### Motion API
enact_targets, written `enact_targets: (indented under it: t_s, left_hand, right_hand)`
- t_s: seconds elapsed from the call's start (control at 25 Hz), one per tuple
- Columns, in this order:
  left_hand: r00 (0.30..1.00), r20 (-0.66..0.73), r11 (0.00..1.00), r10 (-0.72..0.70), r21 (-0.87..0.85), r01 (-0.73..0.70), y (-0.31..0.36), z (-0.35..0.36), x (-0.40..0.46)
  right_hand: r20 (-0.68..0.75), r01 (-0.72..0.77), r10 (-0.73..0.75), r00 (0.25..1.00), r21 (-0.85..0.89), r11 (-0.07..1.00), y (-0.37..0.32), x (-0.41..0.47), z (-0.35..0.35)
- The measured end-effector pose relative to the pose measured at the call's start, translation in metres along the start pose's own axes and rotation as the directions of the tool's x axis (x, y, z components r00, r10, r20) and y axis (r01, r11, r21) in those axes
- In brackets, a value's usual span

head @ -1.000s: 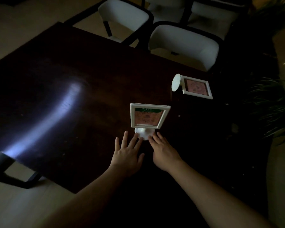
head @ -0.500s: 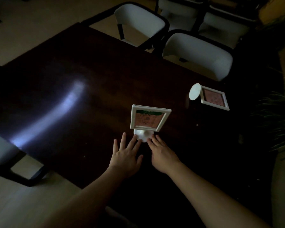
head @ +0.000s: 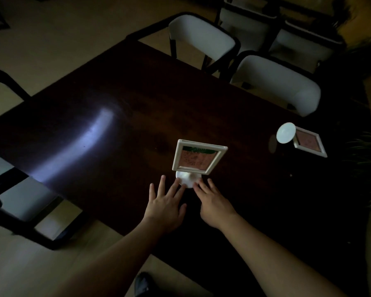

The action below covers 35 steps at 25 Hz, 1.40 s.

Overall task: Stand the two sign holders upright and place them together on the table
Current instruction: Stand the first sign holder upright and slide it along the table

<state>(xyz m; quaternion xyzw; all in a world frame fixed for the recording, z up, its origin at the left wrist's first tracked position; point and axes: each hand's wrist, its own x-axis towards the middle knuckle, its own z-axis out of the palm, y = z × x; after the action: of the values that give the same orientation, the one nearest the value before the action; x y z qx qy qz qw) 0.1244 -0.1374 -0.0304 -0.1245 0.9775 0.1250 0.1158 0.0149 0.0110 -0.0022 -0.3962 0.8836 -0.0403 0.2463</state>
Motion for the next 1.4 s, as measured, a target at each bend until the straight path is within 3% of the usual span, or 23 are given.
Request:
enact_targets:
  t_s: [0.28,0.84,1.4]
  left_hand:
    - [1.0,0.012,1.0,-0.016,0.01,0.016,-0.045,-0.012,0.001]
    - [0.984,0.05,0.985,-0.172,0.008,0.172,-0.065,-0.041,0.017]
    - [0.994,0.022,0.994,-0.108,-0.027,0.109,-0.157,-0.067,0.055]
  right_hand:
    - [0.029,0.005,-0.004,1.0,-0.023,1.0,-0.038,0.028,-0.005]
    - [-0.046,0.142,-0.144,0.989,-0.047,0.989,-0.038,0.081,-0.011]
    - [-0.065,0.074,-0.076,0.995,-0.035,0.997,-0.102,0.15,-0.029]
